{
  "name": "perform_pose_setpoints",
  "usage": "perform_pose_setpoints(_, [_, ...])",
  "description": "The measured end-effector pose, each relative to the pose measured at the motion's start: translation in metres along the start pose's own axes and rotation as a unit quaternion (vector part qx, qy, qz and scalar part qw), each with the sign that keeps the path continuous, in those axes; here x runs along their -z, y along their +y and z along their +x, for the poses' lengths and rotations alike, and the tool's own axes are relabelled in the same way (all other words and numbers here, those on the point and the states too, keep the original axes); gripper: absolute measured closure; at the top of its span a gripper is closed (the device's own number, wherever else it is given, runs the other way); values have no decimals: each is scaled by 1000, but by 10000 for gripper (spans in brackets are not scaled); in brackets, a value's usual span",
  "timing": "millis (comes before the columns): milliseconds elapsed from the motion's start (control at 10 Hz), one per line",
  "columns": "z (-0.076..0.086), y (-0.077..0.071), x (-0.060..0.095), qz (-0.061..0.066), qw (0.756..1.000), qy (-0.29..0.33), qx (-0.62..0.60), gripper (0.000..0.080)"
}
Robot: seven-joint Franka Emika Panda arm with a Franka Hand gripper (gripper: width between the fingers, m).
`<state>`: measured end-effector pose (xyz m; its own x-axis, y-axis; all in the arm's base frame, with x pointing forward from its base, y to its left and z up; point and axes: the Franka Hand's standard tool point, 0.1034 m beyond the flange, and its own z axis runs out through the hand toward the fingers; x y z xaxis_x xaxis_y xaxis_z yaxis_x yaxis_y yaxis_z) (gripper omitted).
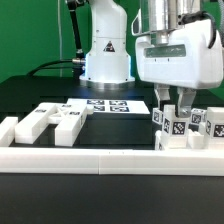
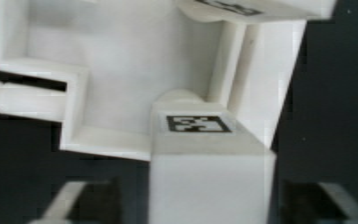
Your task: Assemble chair
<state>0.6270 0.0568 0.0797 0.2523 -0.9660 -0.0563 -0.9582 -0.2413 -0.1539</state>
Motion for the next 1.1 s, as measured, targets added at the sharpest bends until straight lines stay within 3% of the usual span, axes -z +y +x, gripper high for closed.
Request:
perform_pose_setpoints(100, [-1,0,0,0,1000,0,23,283])
perform_pose_setpoints(200, [-2,0,0,0,998,1,69,168])
perform_pose_setpoints(800, [-4,2,-3,1,955,5,297,150])
perform_pose_setpoints(1100, [-5,2,-4,-9,897,12,443,150])
